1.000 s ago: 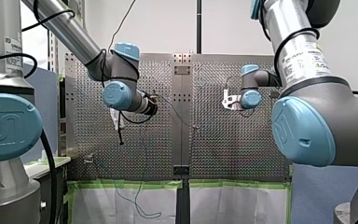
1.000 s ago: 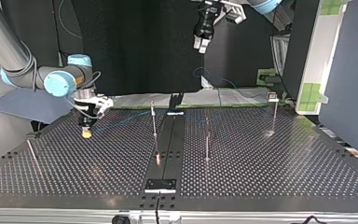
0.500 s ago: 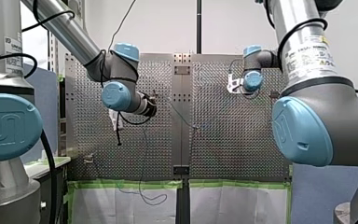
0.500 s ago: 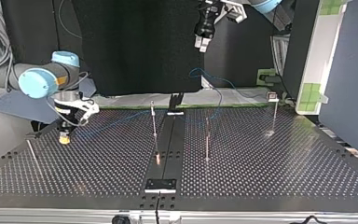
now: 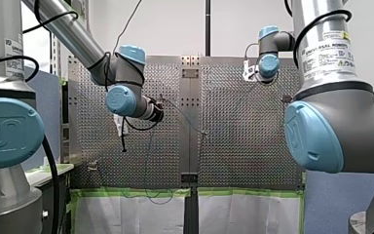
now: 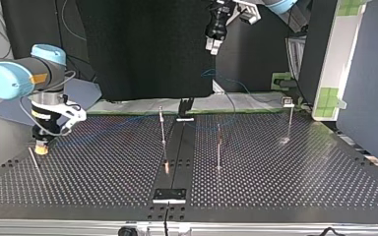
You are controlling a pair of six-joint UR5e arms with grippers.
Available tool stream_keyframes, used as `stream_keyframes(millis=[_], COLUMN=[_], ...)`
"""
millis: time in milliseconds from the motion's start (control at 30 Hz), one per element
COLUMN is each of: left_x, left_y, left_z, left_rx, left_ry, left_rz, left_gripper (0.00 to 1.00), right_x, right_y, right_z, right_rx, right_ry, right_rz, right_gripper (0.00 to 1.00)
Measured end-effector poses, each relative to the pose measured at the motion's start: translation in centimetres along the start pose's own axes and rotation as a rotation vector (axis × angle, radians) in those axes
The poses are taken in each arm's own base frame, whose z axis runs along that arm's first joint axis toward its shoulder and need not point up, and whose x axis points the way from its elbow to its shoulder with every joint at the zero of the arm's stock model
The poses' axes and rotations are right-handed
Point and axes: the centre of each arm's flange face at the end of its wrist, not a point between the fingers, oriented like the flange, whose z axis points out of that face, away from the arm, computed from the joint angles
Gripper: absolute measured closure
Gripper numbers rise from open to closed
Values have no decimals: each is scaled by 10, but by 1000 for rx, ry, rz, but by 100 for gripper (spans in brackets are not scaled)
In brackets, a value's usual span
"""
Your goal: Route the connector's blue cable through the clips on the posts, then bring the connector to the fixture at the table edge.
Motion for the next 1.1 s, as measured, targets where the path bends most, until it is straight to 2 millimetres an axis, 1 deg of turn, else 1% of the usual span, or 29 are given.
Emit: stream_keyframes(millis=[167,300,533,867,1033,1100], left_x=[0,0,0,0,0,0], left_y=[0,0,0,0,1,1], left_z=[0,0,0,0,0,0], left_rx=[0,0,-1,-1,-3,-3], left_ry=[1,1,1,3,2,2], left_rz=[0,2,4,4,3,1], left_gripper=[0,0,0,0,0,0], right_x=[15,10,-17,-68,-86,-96], right_y=[12,20,32,47,53,57], right_z=[-12,-13,-2,15,23,26], right_rx=[-14,-26,-36,-42,-39,-41], right_ry=[14,15,-5,-52,-54,-61], right_rz=[13,23,41,49,60,66], right_gripper=[100,100,100,100,100,100])
